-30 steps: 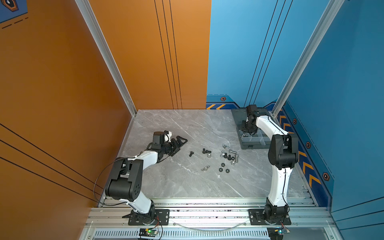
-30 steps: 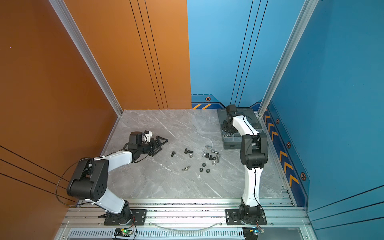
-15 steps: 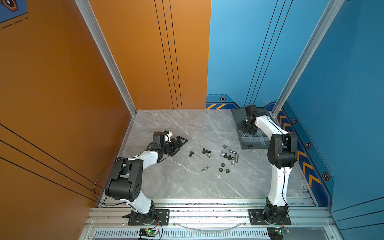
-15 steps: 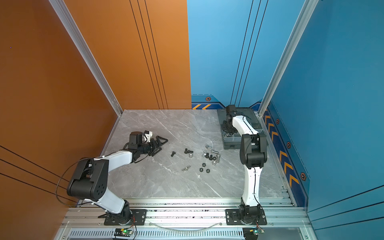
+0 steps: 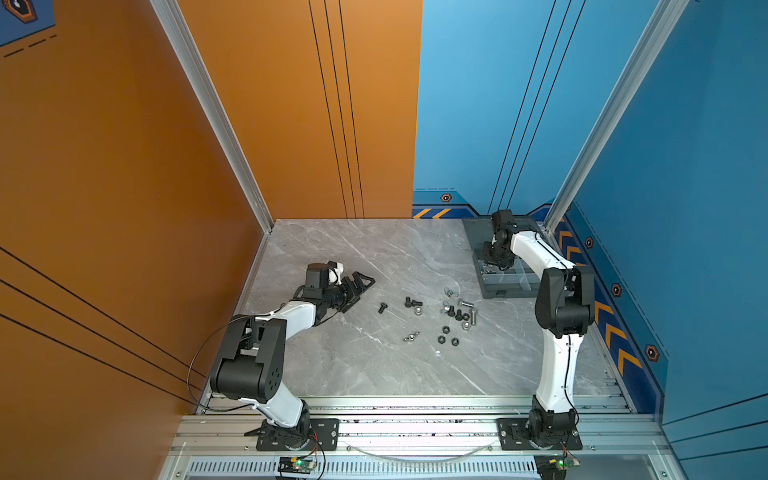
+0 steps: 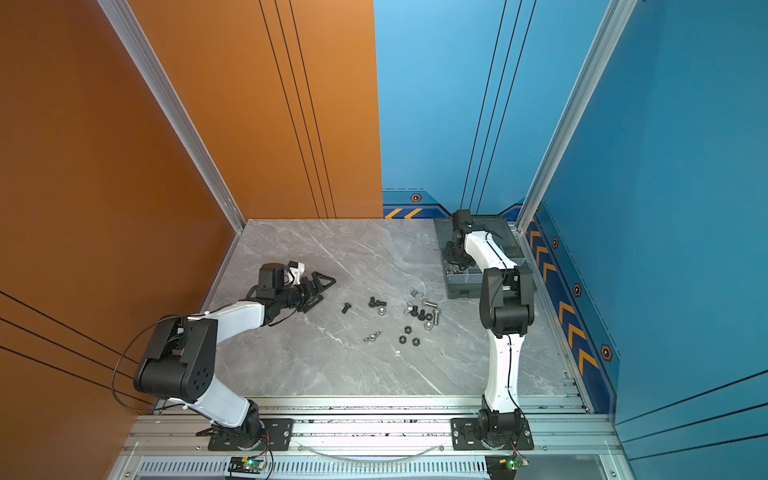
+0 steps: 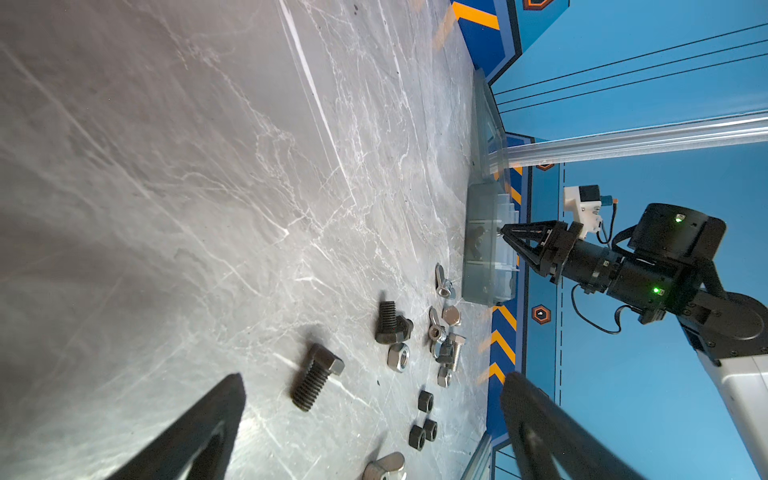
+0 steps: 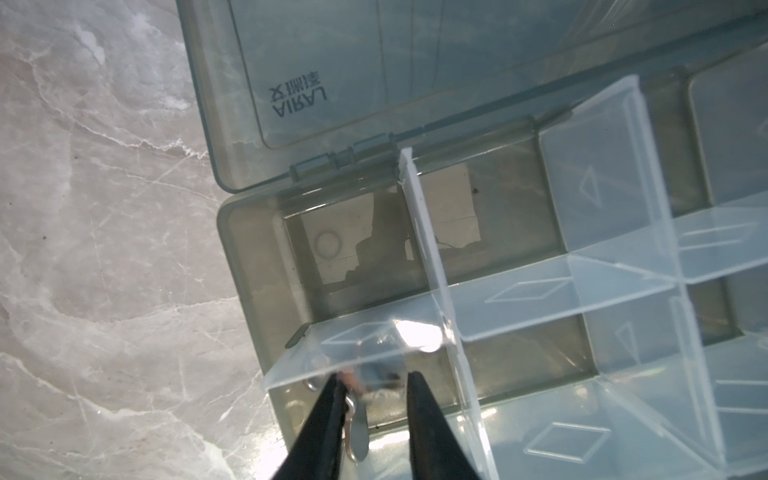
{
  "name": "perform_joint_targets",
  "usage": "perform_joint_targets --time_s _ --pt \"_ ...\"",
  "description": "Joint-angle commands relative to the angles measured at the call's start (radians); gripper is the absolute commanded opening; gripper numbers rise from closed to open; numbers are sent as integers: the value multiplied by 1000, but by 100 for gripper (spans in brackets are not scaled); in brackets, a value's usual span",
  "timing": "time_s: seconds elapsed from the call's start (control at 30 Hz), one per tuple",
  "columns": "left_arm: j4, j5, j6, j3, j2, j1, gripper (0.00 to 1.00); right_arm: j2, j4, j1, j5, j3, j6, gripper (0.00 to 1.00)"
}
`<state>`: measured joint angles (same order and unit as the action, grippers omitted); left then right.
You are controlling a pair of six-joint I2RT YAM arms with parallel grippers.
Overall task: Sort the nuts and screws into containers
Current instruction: 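Open the right gripper to drop the wing nut into the compartment, then move the right gripper back to the pile of parts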
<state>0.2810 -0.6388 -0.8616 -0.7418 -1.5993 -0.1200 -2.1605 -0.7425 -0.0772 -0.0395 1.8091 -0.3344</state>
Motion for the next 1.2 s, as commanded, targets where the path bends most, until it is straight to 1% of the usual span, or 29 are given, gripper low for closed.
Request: perform_joint_targets --time_s 0.0,0.1,0.17,0.27,0.33,0.4,0.53,0.63,0.7,0.77,0.8,0.87,0.9,0.97,1.17 --pt "11 14 6 10 10 -8 98 -5 -33 10 -28 -7 10 37" --pt "13 15 6 13 13 -7 98 0 -34 11 -30 -7 14 41" --pt "12 15 6 14 15 -7 98 14 -33 10 -23 -36 17 42" --pt "12 18 6 14 19 -6 98 55 -33 7 19 -43 39 44" --pt "12 18 4 16 21 -6 98 80 -34 4 71 -51 51 45" --pt "13 16 4 16 21 -6 98 149 -27 -5 148 -69 65 46" --pt "13 16 2 22 25 -3 98 220 -45 -33 315 -95 98 49" --pt "14 14 1 25 29 0 98 260 -63 -80 398 -128 126 51" --pt "15 12 1 28 31 1 98 279 -87 -128 444 -149 178 52" --pt "14 8 3 30 30 6 98 290 -123 -187 448 -159 283 54" --pt "14 7 3 32 32 8 98 295 -144 -227 431 -164 355 55" --pt "15 4 5 34 31 14 98 294 -184 -300 391 -178 480 53" --pt "14 2 5 36 31 18 98 290 -202 -335 373 -180 522 53" --pt "15 1 4 42 34 24 98 276 -206 -385 341 -189 563 54" --pt "16 -12 6 64 52 46 98 242 -203 -492 366 -215 640 56"
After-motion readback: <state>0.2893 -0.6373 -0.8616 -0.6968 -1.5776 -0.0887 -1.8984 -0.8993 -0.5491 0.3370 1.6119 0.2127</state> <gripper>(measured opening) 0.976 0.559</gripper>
